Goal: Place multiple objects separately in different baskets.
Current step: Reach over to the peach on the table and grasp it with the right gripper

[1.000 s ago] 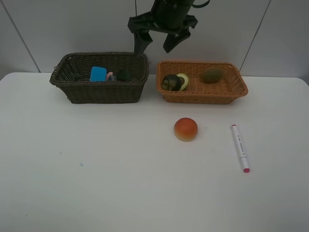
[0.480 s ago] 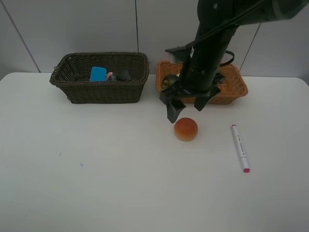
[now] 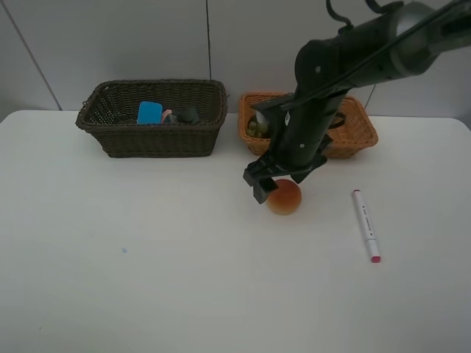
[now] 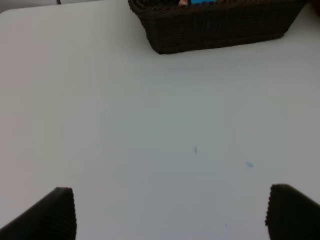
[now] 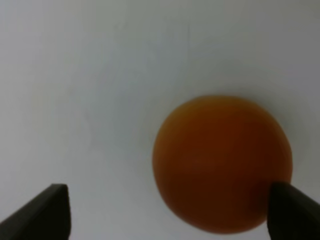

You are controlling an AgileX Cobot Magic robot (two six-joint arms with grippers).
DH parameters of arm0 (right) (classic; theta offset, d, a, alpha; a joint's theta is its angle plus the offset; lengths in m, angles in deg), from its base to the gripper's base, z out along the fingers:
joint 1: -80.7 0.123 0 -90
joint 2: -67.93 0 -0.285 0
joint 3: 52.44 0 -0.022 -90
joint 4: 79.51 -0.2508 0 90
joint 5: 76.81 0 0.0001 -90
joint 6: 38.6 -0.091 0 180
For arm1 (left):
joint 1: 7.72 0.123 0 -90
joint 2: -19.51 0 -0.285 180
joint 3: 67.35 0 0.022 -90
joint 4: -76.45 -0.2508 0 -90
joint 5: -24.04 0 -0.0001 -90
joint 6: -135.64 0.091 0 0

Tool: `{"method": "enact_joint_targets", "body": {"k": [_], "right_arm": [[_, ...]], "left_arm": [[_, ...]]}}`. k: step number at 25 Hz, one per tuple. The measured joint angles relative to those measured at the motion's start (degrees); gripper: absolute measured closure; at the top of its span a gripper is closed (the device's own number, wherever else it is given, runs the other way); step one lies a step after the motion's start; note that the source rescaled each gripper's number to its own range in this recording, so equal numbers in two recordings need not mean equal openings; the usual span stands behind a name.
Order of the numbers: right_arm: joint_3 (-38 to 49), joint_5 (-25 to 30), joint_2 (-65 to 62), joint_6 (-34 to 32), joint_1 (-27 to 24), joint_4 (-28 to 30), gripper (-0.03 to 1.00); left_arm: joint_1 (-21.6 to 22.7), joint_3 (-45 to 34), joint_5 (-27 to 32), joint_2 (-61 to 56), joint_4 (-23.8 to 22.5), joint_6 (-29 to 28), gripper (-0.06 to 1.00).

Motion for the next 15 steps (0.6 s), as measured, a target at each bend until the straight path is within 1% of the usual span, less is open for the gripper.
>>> {"method": "enact_joint_targets", "body": {"k": [2,6,10,15], "right_arm": [[0.0,-0.7,1.8,0.0,-0.2,1.9,-0.02],[-0.1,-3.3,3.6,0.0,-2.1,3.8,-0.02],[0.1,-4.7,6.7,0.0,-3.0,2.8,-0.02],[0.3,-6.0,6.7,0.0,-3.0,2.8,-0.03]], "left_arm": [[0.0,0.0,0.0,0.0,0.0,0.0,0.02],[0.0,0.0,0.0,0.0,0.0,0.0,0.02],[0.0,0.0,0.0,0.0,0.0,0.0,0.02],[0.0,0.0,0.0,0.0,0.0,0.0,0.02]]}}
